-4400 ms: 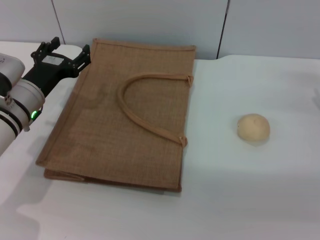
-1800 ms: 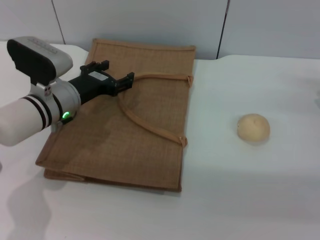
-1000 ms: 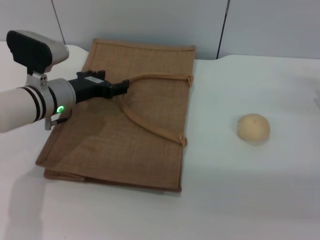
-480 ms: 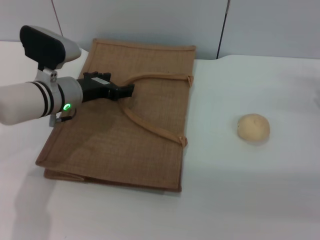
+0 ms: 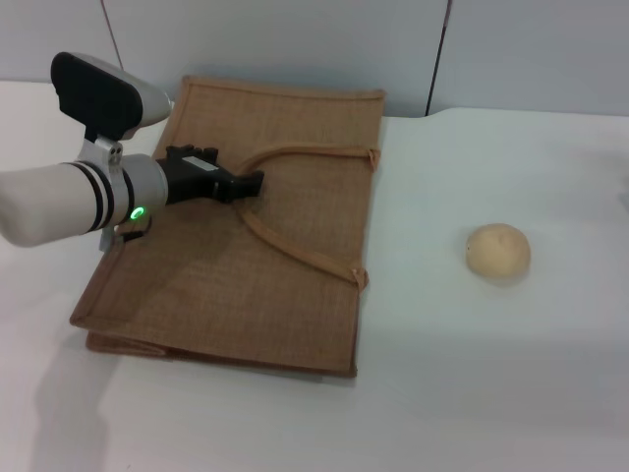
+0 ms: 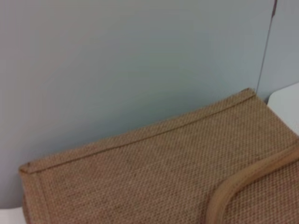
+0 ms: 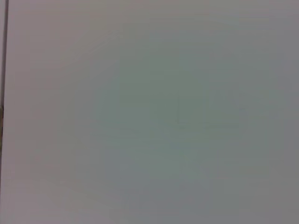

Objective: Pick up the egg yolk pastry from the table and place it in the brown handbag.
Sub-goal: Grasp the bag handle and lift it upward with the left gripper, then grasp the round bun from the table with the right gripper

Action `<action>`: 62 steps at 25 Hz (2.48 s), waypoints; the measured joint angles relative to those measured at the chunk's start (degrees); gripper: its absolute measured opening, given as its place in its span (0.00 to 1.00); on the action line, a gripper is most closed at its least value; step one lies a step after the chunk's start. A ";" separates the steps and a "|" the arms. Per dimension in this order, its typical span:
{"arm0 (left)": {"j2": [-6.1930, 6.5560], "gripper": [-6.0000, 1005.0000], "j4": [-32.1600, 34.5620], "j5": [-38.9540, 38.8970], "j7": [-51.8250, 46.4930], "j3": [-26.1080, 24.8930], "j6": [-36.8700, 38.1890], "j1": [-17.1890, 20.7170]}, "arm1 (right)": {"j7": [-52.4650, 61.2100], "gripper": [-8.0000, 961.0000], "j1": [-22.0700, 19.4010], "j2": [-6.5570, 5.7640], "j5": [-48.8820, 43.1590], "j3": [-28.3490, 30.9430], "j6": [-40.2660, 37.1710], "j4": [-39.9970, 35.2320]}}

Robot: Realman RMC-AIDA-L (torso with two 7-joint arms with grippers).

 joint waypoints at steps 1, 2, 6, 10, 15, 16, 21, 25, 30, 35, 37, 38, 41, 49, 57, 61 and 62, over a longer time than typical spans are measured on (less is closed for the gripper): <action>-0.04 0.82 -0.16 0.02 -0.31 0.01 0.38 0.00 | 0.00 0.85 0.00 0.00 0.00 -0.02 0.00 0.00; -0.04 0.82 -0.16 0.02 -0.31 0.01 0.38 0.00 | 0.00 0.85 0.00 0.00 0.00 -0.03 0.00 0.00; -0.13 0.82 -0.01 0.30 -0.69 0.05 0.56 -0.07 | 0.00 0.86 0.03 0.00 0.00 -0.07 0.00 0.00; -0.21 0.75 0.16 1.91 -1.85 -0.07 0.87 -0.31 | 0.00 0.86 0.14 0.00 0.10 -0.19 0.00 0.00; -0.41 0.63 -0.26 3.28 -2.96 -0.04 1.33 -1.45 | 0.00 0.86 0.21 0.00 0.24 -0.20 0.00 0.00; -0.45 0.63 -0.28 3.28 -3.00 -0.02 1.36 -1.54 | 0.00 0.86 0.22 0.00 0.25 -0.16 0.00 0.00; -0.72 0.63 -0.32 3.29 -3.26 0.01 2.04 -1.73 | 0.01 0.86 0.24 0.02 0.31 -0.06 0.00 0.00; -1.11 0.62 -0.33 3.80 -3.43 -0.09 2.65 -1.80 | 0.12 0.86 0.26 0.08 0.36 0.01 0.00 0.00; -1.22 0.50 -0.33 3.86 -3.45 -0.31 2.69 -1.80 | 0.25 0.85 0.31 0.09 0.35 0.03 0.00 0.00; -1.29 0.39 -0.04 3.86 -3.96 -0.10 2.69 -1.85 | 0.36 0.85 0.44 0.09 0.35 -0.01 0.00 0.00; -1.35 0.36 0.01 3.86 -4.00 -0.19 2.72 -1.85 | 0.38 0.85 0.44 0.09 0.35 -0.03 0.00 0.00; -1.35 0.35 0.01 3.86 -4.02 -0.26 2.76 -1.85 | 0.40 0.85 0.44 0.09 0.35 -0.07 0.00 0.00; -1.37 0.32 -0.14 3.85 -4.54 -0.33 3.12 -1.97 | 0.45 0.85 0.44 0.09 0.35 -0.16 0.00 0.00; -1.38 0.27 -0.42 4.51 -5.66 -0.03 4.17 -2.42 | 0.45 0.86 0.44 0.09 0.35 -0.16 0.00 0.00; -1.38 0.23 -1.19 4.55 -5.82 0.05 4.27 -2.71 | 0.45 0.86 0.45 0.09 0.35 -0.23 0.00 0.00; -1.40 0.21 -1.21 4.60 -6.02 0.11 4.28 -2.76 | 0.47 0.85 0.49 0.09 0.35 -0.14 0.00 0.00; -1.45 0.21 -1.21 4.88 -6.12 0.12 4.28 -2.81 | 0.48 0.85 0.49 0.09 0.35 -0.11 0.00 0.00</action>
